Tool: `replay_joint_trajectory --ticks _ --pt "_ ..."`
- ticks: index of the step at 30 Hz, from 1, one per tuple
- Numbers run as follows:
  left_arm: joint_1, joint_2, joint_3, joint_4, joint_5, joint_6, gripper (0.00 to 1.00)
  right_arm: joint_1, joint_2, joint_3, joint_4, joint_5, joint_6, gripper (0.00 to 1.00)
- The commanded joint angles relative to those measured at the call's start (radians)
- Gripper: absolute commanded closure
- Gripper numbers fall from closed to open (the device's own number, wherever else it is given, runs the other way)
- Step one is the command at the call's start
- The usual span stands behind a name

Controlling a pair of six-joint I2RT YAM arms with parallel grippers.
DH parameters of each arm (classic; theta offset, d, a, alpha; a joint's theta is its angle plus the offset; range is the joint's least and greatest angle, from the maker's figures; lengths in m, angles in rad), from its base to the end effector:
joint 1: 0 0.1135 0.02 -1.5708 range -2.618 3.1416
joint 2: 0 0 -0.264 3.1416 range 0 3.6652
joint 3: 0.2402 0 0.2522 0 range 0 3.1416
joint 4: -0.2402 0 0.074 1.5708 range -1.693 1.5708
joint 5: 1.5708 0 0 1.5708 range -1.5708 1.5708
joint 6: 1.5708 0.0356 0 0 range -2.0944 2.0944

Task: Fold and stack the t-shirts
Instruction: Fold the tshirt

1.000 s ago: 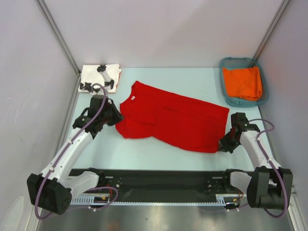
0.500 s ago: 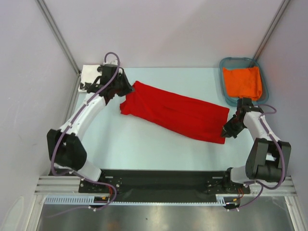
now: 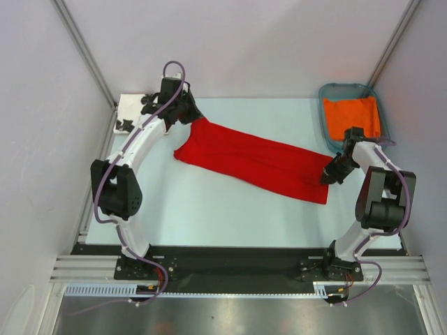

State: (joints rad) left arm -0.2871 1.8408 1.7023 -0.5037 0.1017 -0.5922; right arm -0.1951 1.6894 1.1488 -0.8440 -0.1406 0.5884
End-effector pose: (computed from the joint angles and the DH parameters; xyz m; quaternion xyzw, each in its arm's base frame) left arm 0.4104 -0.1249 0.3280 -0.1132 0.8861 -0.2315 0.3853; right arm 0.3074 -0.0557 0.1937 0.3732 0.9205 0.0867 0.0773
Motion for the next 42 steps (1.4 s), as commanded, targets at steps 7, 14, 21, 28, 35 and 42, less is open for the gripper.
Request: replay_joint_trajectory --ticks 7,14,21,28,35,42 --pt "0.02 0.06 0.085 -0.004 0.0 0.0 1.0 -0.033 0.079 0.095 0.0 -0.007 -0.033 0.98" --pt "0.045 0.08 0.085 -0.039 -0.033 -0.021 1.0 -0.046 0.107 0.103 -0.007 -0.008 -0.045 0.97" --pt "0.048 0.136 0.109 -0.018 0.021 -0.029 1.0 -0.055 0.13 0.103 0.014 -0.036 -0.07 0.94" --pt "0.06 0.164 0.135 -0.015 0.009 -0.034 1.0 -0.059 0.165 0.123 0.02 -0.034 -0.082 0.9" --pt "0.072 0.167 0.143 -0.045 -0.022 -0.035 1.0 -0.066 0.176 0.123 0.022 -0.027 -0.082 0.89" --pt "0.081 0.141 0.089 -0.03 -0.057 -0.037 1.0 -0.07 0.196 0.132 0.031 -0.031 -0.079 0.88"
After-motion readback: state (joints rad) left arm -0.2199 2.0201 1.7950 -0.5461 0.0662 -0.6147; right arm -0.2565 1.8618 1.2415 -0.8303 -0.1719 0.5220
